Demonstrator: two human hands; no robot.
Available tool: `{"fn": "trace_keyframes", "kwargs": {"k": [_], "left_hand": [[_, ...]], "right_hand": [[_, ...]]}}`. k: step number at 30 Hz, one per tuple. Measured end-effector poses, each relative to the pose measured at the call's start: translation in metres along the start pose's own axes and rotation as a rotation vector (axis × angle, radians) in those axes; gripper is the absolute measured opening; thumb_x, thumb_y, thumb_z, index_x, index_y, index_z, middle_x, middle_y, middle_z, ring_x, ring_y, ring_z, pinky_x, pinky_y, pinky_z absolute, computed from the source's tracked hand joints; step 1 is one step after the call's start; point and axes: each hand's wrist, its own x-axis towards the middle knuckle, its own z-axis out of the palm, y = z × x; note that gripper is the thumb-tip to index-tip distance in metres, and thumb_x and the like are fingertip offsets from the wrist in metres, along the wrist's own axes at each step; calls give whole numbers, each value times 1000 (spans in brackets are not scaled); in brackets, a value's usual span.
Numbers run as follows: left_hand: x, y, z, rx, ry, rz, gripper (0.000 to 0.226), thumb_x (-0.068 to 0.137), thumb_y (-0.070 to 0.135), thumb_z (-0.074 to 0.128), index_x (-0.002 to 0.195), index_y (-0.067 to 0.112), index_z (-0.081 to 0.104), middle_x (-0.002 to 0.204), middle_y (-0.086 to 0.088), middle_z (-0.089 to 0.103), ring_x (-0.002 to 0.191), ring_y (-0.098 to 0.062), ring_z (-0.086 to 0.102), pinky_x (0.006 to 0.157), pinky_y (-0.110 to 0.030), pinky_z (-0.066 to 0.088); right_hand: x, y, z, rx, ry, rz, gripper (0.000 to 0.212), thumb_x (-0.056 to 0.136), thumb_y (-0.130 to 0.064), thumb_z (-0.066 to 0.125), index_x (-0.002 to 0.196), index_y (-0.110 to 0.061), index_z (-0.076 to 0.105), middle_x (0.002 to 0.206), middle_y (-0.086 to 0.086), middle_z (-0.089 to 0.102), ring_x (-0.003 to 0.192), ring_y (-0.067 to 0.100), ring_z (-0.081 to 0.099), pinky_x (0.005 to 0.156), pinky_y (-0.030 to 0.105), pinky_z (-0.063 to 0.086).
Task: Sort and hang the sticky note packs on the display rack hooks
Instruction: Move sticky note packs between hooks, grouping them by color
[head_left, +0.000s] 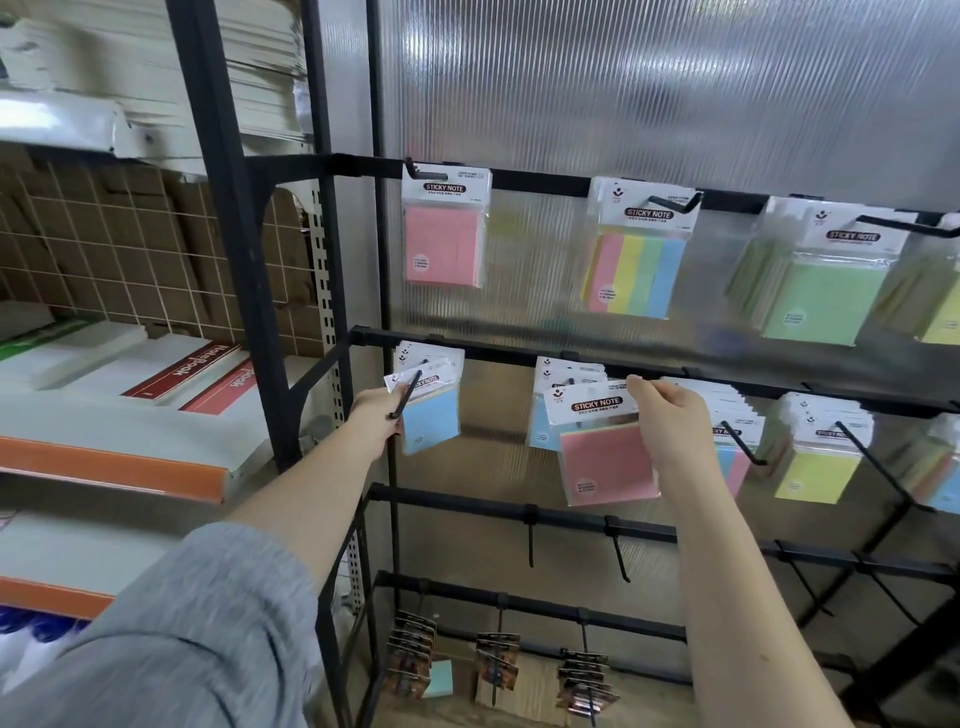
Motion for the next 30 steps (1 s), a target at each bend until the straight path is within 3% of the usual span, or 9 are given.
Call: {"fn": "trace_keyframes", "kwargs": {"k": [4,7,9,14,17,21,24,27,30], "left_hand": [[-9,-3,-9,77,9,70,30,96,29,52,102,1,61,86,-12,67,75,-22,63,69,-30,46],[-21,-9,-17,103,21,116,32,98,31,47,109,4,60,93,-14,68,85,-27,65,78,-37,50],[-34,-12,-20,111,68,133,28,99,33,45,102,8,58,86,-11,66,77,-24,65,69,-33,51],[-69,-21,-25,232,193,250,28,101,37,37,101,13,51,79,-5,58,66,-12,55,55,-21,40],[-86,-23,-28,279,233,282,29,101,37,34,104,13,49,79,-2,54,65,-9,51,53,-20,36],[-102,-27,-33,293,265,336,28,101,37,34,103,14,49,86,-1,56,68,-7,53,54,-19,37],[-110,-23,-32,342,277,382,27,101,37,34,100,14,48,86,2,55,67,-5,52,53,-16,35],[-115,-17,-31,363,276,421,28,101,36,34,99,13,49,87,2,55,67,-4,53,53,-15,35],[-120,-11,-31,323,286,441,27,101,36,35,99,13,49,88,2,56,69,-6,54,54,-16,35]], "right_hand": [[-7,-1,-1,18,11,4,33,99,-26,47,99,3,63,68,-3,52,62,10,42,74,30,34],[-12,1,-3,49,29,17,32,99,-26,47,100,1,64,85,2,57,63,2,42,77,34,41],[-14,6,-2,29,36,16,32,99,-28,46,100,0,63,105,5,63,64,2,42,64,29,38],[-19,13,-1,41,75,-21,38,99,-30,46,74,-1,54,66,5,44,60,19,35,57,30,26],[-22,17,-2,34,111,-71,46,99,-28,46,58,-14,30,56,0,27,54,15,23,51,29,17],[-26,20,-6,24,178,-136,50,99,-28,46,55,-18,25,50,-5,23,47,10,19,39,19,15],[-25,21,-10,28,220,-185,48,100,-32,45,59,-8,37,54,2,27,53,14,23,39,18,20],[-25,19,-13,91,234,-216,46,99,-34,48,80,6,59,66,19,50,63,15,38,49,17,28],[-25,8,-11,109,225,-262,34,98,-33,51,75,-11,62,64,-1,54,60,7,42,48,9,32]]}}
